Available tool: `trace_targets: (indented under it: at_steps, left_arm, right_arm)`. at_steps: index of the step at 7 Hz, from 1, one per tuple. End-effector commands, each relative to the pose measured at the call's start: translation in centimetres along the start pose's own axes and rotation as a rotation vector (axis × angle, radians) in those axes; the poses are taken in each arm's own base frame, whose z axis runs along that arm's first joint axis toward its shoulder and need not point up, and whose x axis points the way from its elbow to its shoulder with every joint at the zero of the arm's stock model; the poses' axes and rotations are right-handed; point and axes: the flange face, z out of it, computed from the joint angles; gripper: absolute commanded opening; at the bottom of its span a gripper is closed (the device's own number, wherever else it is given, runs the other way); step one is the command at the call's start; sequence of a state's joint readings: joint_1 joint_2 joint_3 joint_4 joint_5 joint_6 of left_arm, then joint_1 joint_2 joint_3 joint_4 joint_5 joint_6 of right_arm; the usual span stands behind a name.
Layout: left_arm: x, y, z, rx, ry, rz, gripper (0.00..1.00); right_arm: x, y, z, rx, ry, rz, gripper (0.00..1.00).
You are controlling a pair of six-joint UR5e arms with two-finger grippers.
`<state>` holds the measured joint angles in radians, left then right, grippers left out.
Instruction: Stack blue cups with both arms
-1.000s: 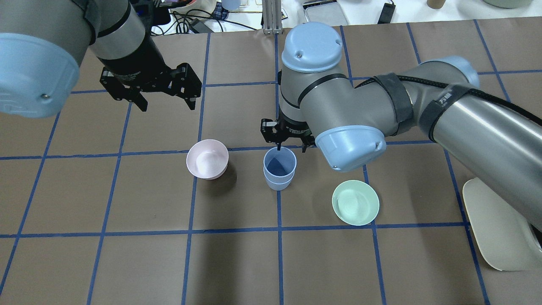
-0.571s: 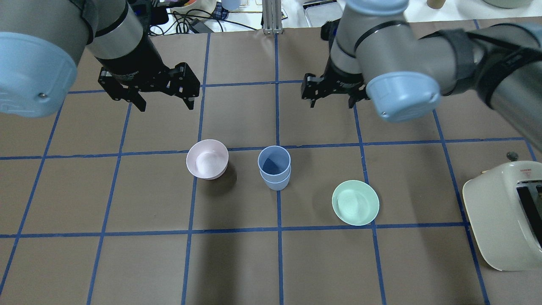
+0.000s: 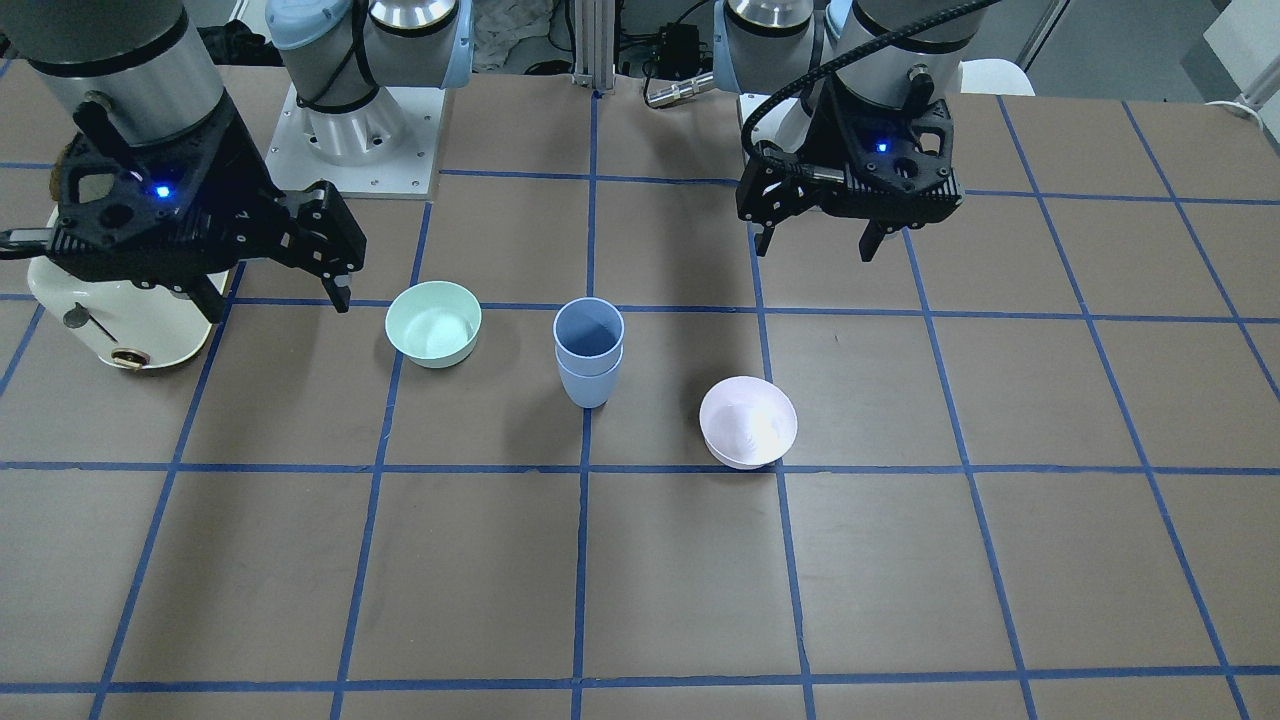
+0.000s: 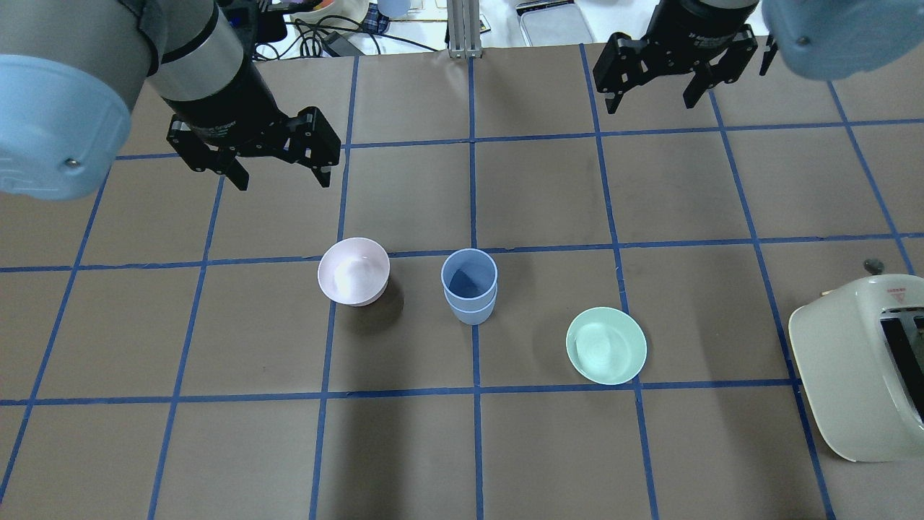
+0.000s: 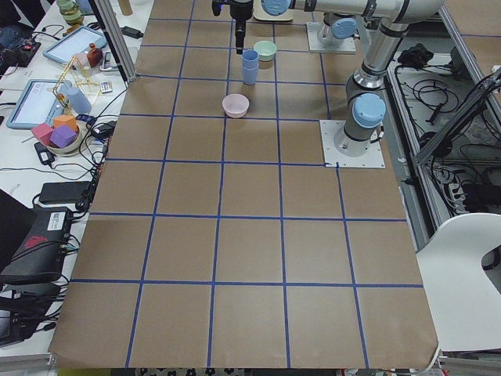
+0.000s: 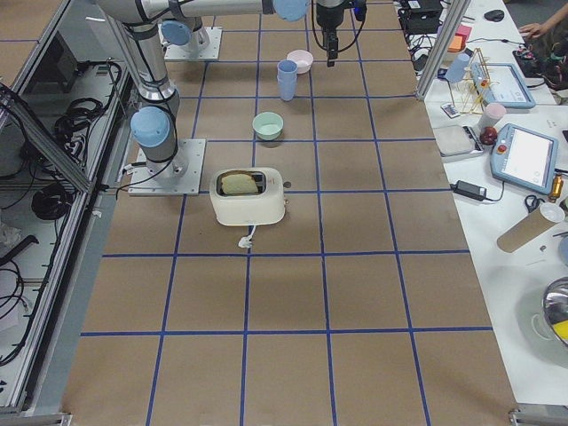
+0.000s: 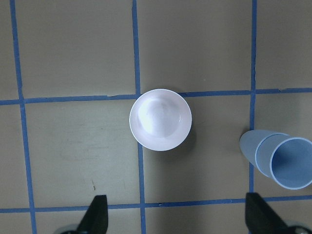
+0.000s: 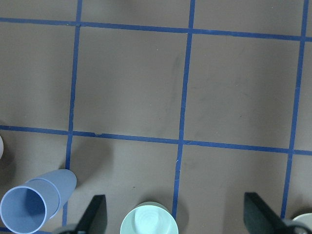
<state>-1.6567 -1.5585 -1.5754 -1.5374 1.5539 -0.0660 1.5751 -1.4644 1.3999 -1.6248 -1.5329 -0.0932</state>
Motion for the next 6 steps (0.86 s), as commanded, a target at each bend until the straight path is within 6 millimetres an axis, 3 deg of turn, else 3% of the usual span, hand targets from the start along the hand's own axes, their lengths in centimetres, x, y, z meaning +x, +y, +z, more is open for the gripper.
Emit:
trace_targets:
  at_steps: [1, 6]
  left_arm:
    - [0.0, 0.0, 0.0, 0.0, 0.0, 0.0, 1.0]
    - [0.0, 0.01, 0.01, -0.001, 0.0, 0.0, 1.0]
  right_arm:
    - [1.39, -0.17, 0.31, -0.002, 0.064, -0.018, 1.0]
    - [1.46, 0.01, 0.2, 0.004, 0.065, -0.012, 1.0]
